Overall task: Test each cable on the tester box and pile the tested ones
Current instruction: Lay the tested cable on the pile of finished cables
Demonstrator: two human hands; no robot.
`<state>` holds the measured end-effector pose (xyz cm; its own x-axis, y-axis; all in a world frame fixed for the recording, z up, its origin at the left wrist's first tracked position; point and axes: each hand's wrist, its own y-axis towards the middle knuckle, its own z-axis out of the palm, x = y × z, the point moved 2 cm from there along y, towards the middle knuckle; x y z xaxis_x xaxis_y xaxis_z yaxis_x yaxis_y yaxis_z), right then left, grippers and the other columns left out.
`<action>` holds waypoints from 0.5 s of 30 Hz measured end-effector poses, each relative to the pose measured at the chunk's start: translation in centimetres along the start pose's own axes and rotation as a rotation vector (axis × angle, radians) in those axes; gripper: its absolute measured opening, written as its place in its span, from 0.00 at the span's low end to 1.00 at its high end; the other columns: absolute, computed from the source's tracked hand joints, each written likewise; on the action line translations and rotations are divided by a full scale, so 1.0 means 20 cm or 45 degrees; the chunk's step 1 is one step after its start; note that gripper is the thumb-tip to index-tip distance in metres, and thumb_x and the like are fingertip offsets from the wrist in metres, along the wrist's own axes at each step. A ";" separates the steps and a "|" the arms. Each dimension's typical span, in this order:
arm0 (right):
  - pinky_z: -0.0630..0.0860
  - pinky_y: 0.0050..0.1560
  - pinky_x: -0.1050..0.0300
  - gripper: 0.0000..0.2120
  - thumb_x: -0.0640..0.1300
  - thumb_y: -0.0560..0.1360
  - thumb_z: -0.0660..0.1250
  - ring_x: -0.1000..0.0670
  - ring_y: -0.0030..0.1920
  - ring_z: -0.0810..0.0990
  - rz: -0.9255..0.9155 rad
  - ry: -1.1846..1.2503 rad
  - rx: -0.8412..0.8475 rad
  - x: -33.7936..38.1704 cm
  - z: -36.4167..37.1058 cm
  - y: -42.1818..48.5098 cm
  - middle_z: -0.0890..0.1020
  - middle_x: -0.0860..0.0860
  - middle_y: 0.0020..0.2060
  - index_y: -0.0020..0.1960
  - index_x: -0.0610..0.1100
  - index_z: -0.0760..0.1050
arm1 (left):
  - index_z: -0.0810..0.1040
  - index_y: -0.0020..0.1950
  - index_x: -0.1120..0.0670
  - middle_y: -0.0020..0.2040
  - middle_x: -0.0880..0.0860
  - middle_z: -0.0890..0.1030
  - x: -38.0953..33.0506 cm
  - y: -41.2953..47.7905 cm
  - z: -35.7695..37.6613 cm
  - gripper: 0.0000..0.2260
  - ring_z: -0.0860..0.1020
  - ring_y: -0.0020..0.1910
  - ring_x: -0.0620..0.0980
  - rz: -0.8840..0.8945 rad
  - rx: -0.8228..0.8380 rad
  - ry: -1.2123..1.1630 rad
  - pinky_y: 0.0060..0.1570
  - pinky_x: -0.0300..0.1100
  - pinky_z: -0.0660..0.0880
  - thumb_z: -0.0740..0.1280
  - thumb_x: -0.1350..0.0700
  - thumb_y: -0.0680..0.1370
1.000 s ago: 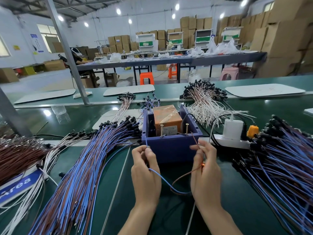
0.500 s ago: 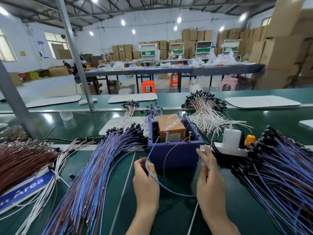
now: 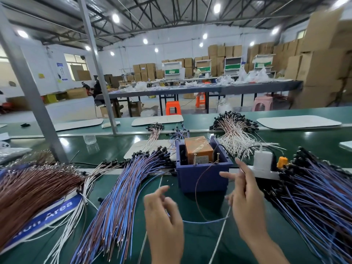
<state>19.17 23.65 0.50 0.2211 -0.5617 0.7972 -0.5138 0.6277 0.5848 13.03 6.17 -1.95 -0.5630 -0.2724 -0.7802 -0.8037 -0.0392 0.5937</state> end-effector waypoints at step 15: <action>0.73 0.64 0.63 0.28 0.64 0.80 0.58 0.62 0.70 0.71 -0.536 0.134 0.236 0.80 -0.23 0.15 0.72 0.65 0.69 0.77 0.57 0.60 | 0.79 0.50 0.53 0.45 0.50 0.83 -0.77 0.18 0.05 0.06 0.81 0.46 0.54 0.519 0.528 -0.335 0.42 0.53 0.78 0.64 0.61 0.80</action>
<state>24.93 18.96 15.60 0.5198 -0.6833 0.5127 -0.4987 0.2445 0.8316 18.65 11.11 12.07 -0.8254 0.0602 -0.5614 -0.4931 0.4075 0.7687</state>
